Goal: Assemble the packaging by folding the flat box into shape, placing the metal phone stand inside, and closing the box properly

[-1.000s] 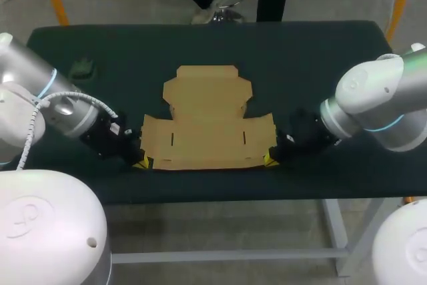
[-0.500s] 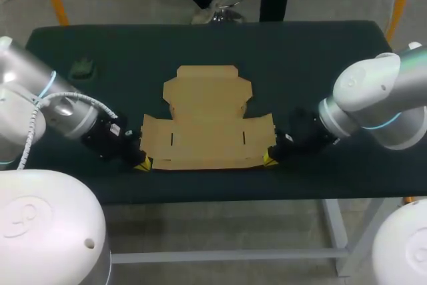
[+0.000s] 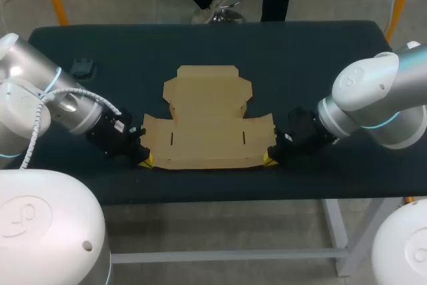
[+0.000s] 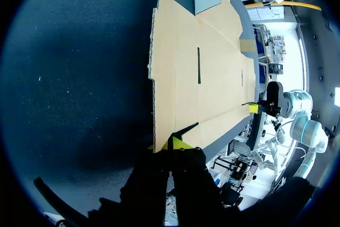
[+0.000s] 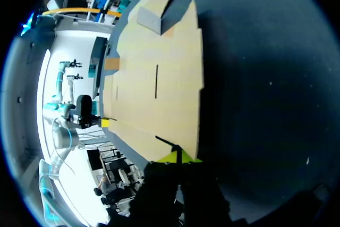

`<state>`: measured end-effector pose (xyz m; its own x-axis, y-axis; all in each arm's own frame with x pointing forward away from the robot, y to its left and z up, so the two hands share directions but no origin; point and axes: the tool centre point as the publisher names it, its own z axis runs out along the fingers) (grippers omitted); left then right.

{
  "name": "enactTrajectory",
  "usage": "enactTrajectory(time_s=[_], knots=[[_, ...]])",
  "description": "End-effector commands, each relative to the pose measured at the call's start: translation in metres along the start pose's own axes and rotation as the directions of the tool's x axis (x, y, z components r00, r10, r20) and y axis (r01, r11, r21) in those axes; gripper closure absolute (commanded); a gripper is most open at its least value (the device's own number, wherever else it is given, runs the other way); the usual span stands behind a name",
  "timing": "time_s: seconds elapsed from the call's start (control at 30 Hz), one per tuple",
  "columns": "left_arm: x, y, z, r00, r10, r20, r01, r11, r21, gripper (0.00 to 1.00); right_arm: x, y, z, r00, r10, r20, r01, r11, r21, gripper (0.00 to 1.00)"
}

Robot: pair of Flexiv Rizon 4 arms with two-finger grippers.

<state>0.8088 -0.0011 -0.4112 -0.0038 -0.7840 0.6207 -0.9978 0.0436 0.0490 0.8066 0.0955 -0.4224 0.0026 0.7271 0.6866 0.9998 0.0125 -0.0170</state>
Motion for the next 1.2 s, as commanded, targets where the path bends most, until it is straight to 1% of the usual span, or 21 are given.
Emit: enactTrajectory(time_s=[0.03,0.8,0.97,1.2], knots=[[0.004,0.000,-0.001,1.000,0.003,0.013,-0.003,1.000,0.000,1.00,0.001,0.001,-0.002,1.000,-0.003,-0.003,0.003,1.000,0.004,1.00],[0.014,-0.006,-0.002,0.997,0.030,0.071,-0.029,0.999,-0.013,1.00,0.013,0.005,-0.001,1.000,-0.027,0.004,0.027,1.000,0.011,1.00],[0.015,-0.006,-0.001,0.996,0.033,0.077,-0.033,0.999,-0.011,1.00,0.014,0.005,-0.001,1.000,-0.004,0.001,0.004,1.000,0.018,1.00],[0.016,-0.005,-0.002,0.995,0.039,0.088,-0.038,0.999,-0.007,1.00,0.019,0.004,-0.002,1.000,-0.001,0.011,0.001,1.000,0.016,1.00]])
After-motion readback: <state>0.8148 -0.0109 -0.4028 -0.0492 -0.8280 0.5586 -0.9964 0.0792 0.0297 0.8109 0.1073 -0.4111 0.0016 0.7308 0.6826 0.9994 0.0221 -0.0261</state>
